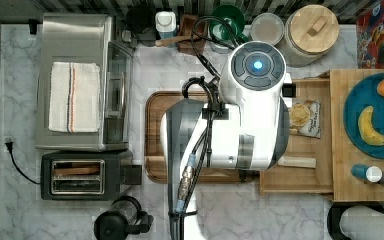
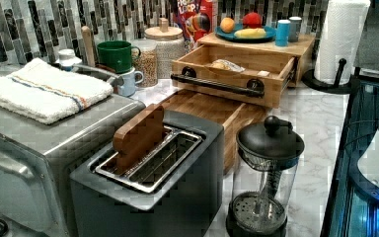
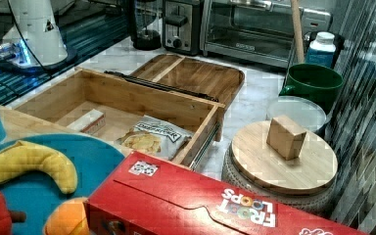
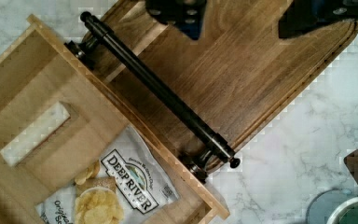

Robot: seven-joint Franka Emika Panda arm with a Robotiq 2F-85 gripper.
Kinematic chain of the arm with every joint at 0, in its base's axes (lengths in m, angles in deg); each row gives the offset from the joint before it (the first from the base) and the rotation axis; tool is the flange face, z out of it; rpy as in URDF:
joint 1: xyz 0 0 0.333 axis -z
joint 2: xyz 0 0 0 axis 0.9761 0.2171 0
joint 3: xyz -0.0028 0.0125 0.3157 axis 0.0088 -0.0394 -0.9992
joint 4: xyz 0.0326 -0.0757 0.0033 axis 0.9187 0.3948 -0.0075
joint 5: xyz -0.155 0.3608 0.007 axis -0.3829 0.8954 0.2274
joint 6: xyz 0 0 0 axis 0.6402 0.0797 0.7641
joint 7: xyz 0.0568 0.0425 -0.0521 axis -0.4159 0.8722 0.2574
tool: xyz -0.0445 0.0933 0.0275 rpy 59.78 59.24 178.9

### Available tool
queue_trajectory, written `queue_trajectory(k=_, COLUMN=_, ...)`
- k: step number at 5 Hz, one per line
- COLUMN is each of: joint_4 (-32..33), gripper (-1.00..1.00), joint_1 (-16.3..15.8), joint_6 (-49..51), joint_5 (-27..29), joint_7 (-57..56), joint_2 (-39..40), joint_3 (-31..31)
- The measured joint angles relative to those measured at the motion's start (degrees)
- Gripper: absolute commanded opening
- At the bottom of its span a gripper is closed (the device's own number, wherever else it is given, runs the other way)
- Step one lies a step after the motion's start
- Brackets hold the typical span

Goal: Close the drawer.

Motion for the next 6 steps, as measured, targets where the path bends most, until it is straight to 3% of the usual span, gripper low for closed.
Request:
queue_trajectory(k=1, joint_4=0.2, gripper=-1.00, joint_1=0.1, joint_6=-0.2, joint_5=0.0, joint_7=0.0, joint_2=0.0, joint_3=0.0)
queue_trajectory(k=2, joint_4=0.7, gripper=1.00, joint_1=0.2, joint_6=-0.2, joint_5=0.0, joint_7=-0.1, joint_2=0.0, joint_3=0.0)
queue_trajectory(k=3, joint_4=2.0, gripper=1.00, joint_1=0.4, joint_6=-3.8, joint_5=-0.1, joint_7=-0.3, joint_2=0.0, joint_3=0.1)
queue_trajectory(k=4, joint_4=0.8, gripper=1.00, joint_1=1.1, joint_6=3.9, joint_5=-4.3, joint_7=-5.3, joint_2=1.1, joint_3=-0.5)
queue_trajectory(k=6, joint_4=1.1, gripper=1.00, joint_1=0.8, joint_6=2.9, joint_5=-1.8, joint_7=-21.7, joint_2=3.9, joint_3=-0.9)
